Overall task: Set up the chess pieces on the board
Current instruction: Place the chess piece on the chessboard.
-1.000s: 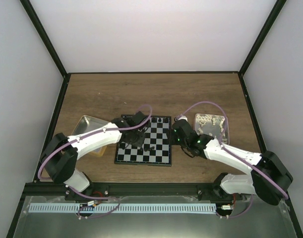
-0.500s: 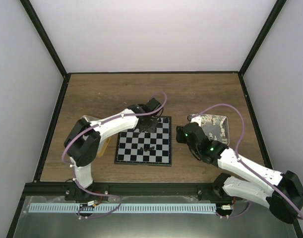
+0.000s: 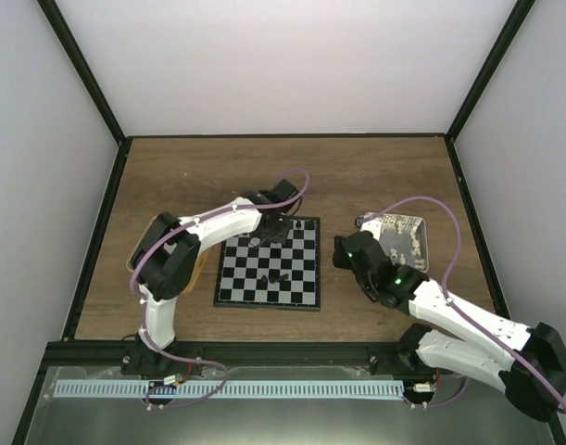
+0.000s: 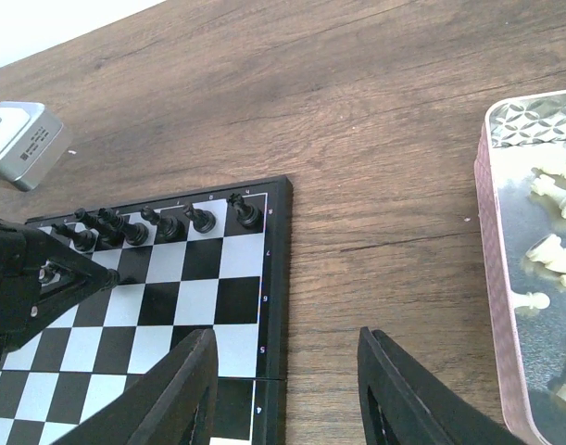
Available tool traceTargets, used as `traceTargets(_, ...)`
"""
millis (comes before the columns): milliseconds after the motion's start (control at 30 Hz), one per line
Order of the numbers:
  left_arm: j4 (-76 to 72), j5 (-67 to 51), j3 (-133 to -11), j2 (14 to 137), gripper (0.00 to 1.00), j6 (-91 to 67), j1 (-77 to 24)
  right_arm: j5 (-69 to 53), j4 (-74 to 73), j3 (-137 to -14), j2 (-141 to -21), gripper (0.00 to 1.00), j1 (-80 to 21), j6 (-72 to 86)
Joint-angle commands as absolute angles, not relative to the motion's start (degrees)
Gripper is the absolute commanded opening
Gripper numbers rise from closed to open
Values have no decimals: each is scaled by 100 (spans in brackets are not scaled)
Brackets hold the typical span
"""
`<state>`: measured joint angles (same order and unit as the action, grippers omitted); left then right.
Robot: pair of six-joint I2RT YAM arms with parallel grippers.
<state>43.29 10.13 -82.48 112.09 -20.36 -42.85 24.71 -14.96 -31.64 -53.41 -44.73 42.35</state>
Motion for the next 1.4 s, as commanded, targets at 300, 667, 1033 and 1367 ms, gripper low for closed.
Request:
traceTargets(300,4158,796,-8569,11490,9,-1898,-4144,2695,-1388,-3077,-5396,44,-4421,4245)
traceTargets(667,4090,562,-8579,11511,15,-1844,-4107,2672,-1364,-3076,-5410,44,-4428,4245)
traceTargets(1033,4193,585,-8631,11186,22,-1831,-4104,2668,-1381,-3077,-5388,44,-4421,4244)
traceTargets(1367,4276,306,-7664,10096,29,-1973,-4191,2611,-1343,-3094,-5378,44,-4421,4254)
